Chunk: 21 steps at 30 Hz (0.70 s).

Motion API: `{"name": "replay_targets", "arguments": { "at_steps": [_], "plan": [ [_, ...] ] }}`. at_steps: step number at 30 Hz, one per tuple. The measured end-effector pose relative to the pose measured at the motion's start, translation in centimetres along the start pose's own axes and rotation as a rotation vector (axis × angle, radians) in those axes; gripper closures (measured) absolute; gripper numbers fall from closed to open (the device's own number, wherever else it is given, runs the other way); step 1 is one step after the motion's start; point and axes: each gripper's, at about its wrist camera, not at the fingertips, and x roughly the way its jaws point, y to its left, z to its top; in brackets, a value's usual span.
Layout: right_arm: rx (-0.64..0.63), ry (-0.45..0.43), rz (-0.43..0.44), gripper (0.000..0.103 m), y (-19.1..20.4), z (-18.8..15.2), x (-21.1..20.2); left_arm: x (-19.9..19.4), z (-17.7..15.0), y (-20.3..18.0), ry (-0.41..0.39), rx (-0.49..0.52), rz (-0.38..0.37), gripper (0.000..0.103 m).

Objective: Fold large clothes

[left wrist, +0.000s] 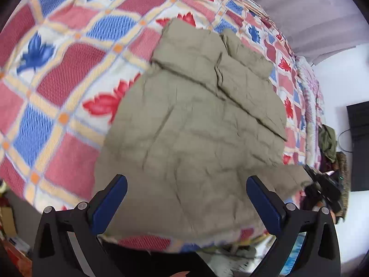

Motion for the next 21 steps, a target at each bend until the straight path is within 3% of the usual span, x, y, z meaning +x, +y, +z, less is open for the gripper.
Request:
{"name": "replay_targets", "arguments": {
  "at_steps": [4,9,16,19,20,21],
  "plan": [
    [0.014,-0.003,0.009,0.096,-0.2,0.2,0.2,-0.2,-3.9,1.6,0.112,-0.103,-0.115,0.000],
    [0.008,0.002,0.008,0.096,0.0,0.2,0.4,2.6,-7.7,3.4,0.249,-0.289,-0.283,0.000],
    [0.008,0.010,-0.002,0.096,0.0,0.1,0.3,5.6,-6.7,2.9,0.126,-0.373,-0.362,0.000],
    [0.011,0.011,-0.008,0.096,-0.2,-0.2,0.2,7.1,-5.8,2.9,0.088,-0.389,-0.315,0.002],
    [0.015,0.013,-0.011,0.096,-0.3,-0.3,0.2,7.6,-5.6,3.0,0.090,-0.390,-0.290,0.012],
    [0.018,0.015,-0.015,0.096,-0.5,-0.4,0.1,8.1,-5.3,3.1,0.100,-0.391,-0.268,0.029]
  ]
}}
